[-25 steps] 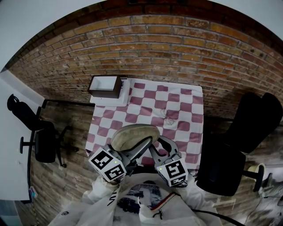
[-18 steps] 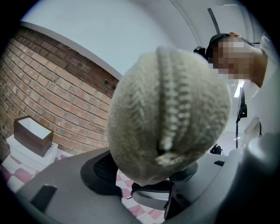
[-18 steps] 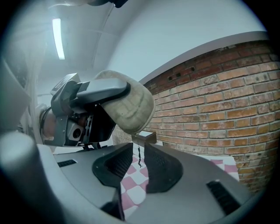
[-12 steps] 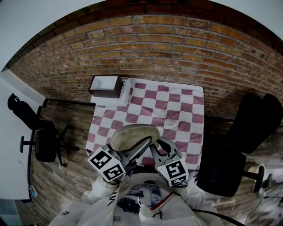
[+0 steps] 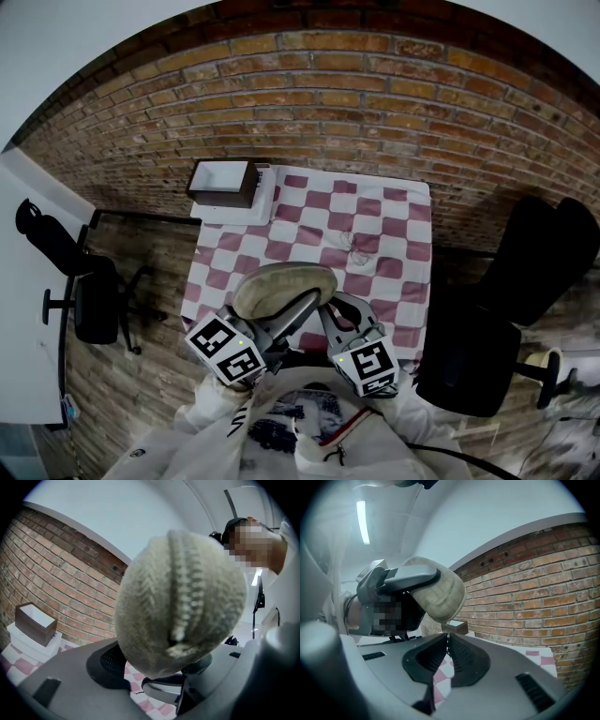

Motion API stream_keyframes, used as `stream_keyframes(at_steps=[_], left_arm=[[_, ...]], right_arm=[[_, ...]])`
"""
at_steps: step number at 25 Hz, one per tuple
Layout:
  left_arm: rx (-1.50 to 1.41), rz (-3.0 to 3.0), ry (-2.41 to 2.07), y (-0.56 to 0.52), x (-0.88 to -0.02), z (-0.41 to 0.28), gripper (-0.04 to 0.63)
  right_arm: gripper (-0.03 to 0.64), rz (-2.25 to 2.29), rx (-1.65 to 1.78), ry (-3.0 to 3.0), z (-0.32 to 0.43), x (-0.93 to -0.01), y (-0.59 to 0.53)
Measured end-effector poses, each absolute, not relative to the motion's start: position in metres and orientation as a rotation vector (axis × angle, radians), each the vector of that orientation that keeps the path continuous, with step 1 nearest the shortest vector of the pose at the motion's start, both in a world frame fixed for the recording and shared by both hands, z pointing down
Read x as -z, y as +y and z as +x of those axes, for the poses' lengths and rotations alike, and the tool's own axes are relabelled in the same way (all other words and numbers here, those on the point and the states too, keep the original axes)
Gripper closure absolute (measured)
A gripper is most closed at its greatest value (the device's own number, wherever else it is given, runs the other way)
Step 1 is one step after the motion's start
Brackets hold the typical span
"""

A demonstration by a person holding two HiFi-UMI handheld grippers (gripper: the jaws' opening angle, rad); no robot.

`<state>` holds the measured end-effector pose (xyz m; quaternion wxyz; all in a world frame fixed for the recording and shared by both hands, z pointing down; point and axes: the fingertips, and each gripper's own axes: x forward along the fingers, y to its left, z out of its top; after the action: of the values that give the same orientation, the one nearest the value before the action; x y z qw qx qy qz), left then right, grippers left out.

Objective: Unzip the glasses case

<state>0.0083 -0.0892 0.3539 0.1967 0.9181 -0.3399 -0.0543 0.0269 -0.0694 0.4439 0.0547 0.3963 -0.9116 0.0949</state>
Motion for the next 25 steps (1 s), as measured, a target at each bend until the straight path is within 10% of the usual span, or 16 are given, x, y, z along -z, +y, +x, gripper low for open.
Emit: stream_keyframes(at_steps=[25], left_arm=[[0.314, 2.503, -0.984, -0.090, -0.359, -0.003, 0.305]], right_arm=[[0.598, 1.015, -0.215, -2.763, 0.006, -0.453, -0.048]])
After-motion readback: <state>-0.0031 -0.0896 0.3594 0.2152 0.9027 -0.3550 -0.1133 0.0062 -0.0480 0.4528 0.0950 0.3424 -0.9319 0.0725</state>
